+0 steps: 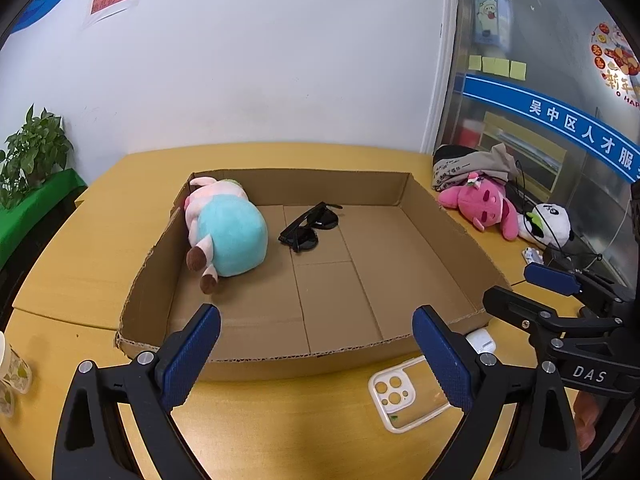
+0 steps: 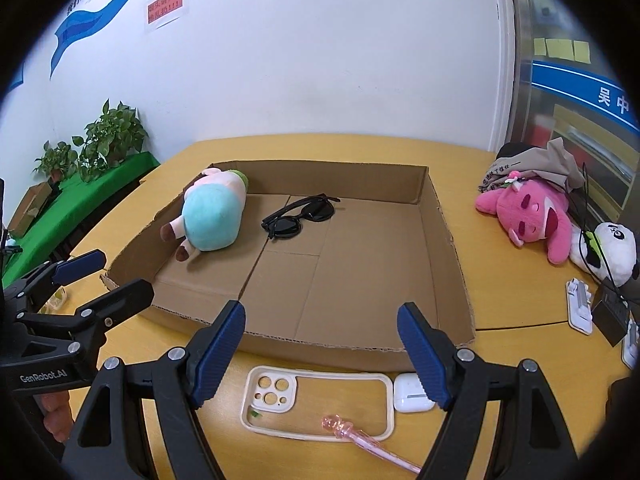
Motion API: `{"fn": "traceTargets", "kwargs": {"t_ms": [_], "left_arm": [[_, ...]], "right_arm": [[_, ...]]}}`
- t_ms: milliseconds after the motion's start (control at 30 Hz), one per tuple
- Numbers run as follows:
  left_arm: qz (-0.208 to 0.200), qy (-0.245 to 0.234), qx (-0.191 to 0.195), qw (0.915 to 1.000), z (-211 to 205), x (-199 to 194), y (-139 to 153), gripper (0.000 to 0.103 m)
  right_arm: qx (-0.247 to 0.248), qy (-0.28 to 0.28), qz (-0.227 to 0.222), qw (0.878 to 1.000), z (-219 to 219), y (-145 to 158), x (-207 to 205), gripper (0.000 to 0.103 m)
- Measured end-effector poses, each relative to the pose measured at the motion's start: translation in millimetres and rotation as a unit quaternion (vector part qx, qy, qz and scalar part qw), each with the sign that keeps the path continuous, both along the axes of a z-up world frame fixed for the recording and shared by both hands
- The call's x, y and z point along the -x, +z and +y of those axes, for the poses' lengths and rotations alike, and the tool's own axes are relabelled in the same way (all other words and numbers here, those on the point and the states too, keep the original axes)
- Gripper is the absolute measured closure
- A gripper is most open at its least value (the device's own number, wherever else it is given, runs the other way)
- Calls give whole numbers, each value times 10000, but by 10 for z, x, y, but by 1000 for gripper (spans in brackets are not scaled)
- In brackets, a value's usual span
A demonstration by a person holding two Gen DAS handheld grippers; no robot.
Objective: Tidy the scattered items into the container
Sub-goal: 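Withdraw both grippers from the box toward the clear phone case, then close left gripper on the phone case rim while right gripper grasps the pink pen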
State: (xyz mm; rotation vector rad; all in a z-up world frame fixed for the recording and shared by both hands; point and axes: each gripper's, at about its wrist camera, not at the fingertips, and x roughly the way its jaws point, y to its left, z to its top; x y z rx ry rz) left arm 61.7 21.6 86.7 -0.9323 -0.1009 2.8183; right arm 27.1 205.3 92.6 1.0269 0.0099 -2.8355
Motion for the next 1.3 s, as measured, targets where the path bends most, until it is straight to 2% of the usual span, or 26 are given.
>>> {"fn": "traceTargets", "kwargs": {"t_ms": [200,567,700,867,1133,1300], "left_arm": [[-83,-134,-149,9998,60,16,-74,4],[-126,-145,-178,9997,110,23,-113,4],[-195,-224,-90,9995,147,30,-135,4],[-363,-376,-178,9985,187,19,-216,4],[-888,-748,-350,9926,315,-2,-560,4],[-1272,-922,-503,9863,406,42,-786,5]], "right_arm": [[-57,-16,-39,10000,29,-34,-25,25],[-32,34,-116,9999,35,-94,-1,25],[67,83,-65,9999,56,-87,-32,25],[304,109,39,9995,254,-100,-146,25],[239,23,-354,9991,838,-472,-369,25],[-155,75,-812,9966,1031,-787,-497,25]]}}
